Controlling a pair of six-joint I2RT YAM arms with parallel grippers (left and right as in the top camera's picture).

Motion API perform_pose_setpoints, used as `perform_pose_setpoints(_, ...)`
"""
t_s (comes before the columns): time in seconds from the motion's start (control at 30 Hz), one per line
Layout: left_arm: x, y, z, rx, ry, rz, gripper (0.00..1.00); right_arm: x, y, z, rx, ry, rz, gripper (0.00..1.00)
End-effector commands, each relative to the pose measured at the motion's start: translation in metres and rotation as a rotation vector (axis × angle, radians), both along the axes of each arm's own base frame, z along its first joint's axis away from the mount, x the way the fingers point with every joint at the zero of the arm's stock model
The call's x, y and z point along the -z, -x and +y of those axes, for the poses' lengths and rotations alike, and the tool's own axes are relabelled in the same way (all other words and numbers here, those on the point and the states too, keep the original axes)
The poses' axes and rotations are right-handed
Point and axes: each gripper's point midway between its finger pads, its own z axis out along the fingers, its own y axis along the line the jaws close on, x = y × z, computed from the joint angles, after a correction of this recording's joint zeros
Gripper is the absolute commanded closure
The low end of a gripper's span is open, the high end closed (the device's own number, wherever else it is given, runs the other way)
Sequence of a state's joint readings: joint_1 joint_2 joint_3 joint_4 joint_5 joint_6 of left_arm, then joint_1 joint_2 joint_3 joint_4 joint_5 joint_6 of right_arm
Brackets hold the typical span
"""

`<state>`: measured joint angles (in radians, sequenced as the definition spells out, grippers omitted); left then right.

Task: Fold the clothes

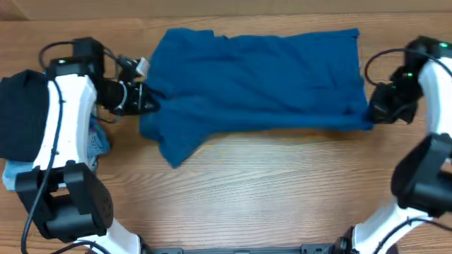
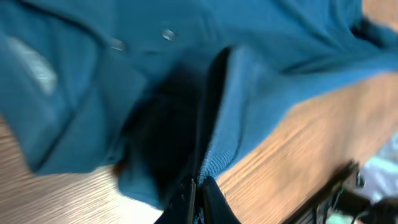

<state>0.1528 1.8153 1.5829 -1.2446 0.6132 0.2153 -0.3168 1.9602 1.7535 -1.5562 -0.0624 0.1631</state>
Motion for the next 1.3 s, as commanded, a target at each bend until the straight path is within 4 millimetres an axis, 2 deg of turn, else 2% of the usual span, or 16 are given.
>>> perform_pose_setpoints(0.0,-0.017,0.004,-0.003,-0.052,0.047,0.022,0.96,-0.016,0.012,0.001,-0.018,0.021,0.010,0.95)
perform_pose_setpoints(0.17,-0.030,0.042,-0.039,0.042,0.176,0.155,0.91,-0.005,0.039,0.011,-0.026,-0.018,0.128,0.89)
perform_pose_setpoints(0.3,-0.038,0.078,-0.063,0.196,0.210,0.222,0.92,-0.004,0.045,0.010,-0.029,-0.012,0.154,0.88)
perform_pose_setpoints(0.43,-0.037,0.098,-0.077,0.288,0.186,0.272,0.94,-0.005,0.046,0.010,-0.030,-0.014,0.159,0.87)
perform_pose_setpoints(0.6,0.001,0.124,-0.076,0.362,-0.034,0.385,0.96,-0.003,0.042,0.009,-0.029,-0.009,0.144,0.87)
perform_pose_setpoints(0.63,0.025,0.127,-0.062,0.348,-0.196,0.417,0.96,-0.003,0.040,0.008,-0.029,-0.005,0.132,0.87)
perform_pose_setpoints(0.67,0.034,0.127,-0.054,0.325,-0.272,0.431,0.96,-0.002,0.038,0.008,-0.029,-0.003,0.127,0.87)
perform_pose_setpoints(0.7,0.044,0.126,-0.038,0.283,-0.385,0.449,0.92,-0.002,0.037,0.008,-0.029,-0.001,0.120,0.87)
perform_pose_setpoints(0.73,0.049,0.125,-0.025,0.252,-0.468,0.458,0.78,-0.001,0.035,0.007,-0.029,0.002,0.112,0.87)
perform_pose_setpoints(0.8,0.053,0.124,-0.008,0.193,-0.571,0.473,0.69,0.000,0.029,0.005,-0.028,0.010,0.087,0.86)
perform_pose_setpoints(0.87,0.054,0.120,-0.011,0.188,-0.558,0.458,0.43,0.002,0.023,0.003,-0.027,0.018,0.061,0.86)
perform_pose_setpoints(0.9,0.055,0.117,-0.011,0.186,-0.557,0.446,0.42,0.002,0.020,0.003,-0.027,0.020,0.052,0.86)
perform_pose_setpoints(1.0,0.063,0.086,-0.016,0.124,-0.543,0.326,0.51,0.002,0.002,0.016,-0.062,-0.066,-0.040,0.86)
perform_pose_setpoints(1.07,0.066,0.046,-0.026,0.052,-0.506,0.177,0.53,0.001,-0.016,0.036,-0.156,-0.146,-0.130,0.86)
perform_pose_setpoints(1.2,0.061,-0.038,-0.049,-0.011,-0.402,-0.143,0.63,0.014,-0.056,0.062,-0.296,-0.109,-0.238,0.96)
perform_pose_setpoints(1.27,0.080,-0.046,-0.060,-0.014,-0.349,-0.117,0.67,0.031,-0.064,0.072,-0.331,-0.099,-0.218,0.96)
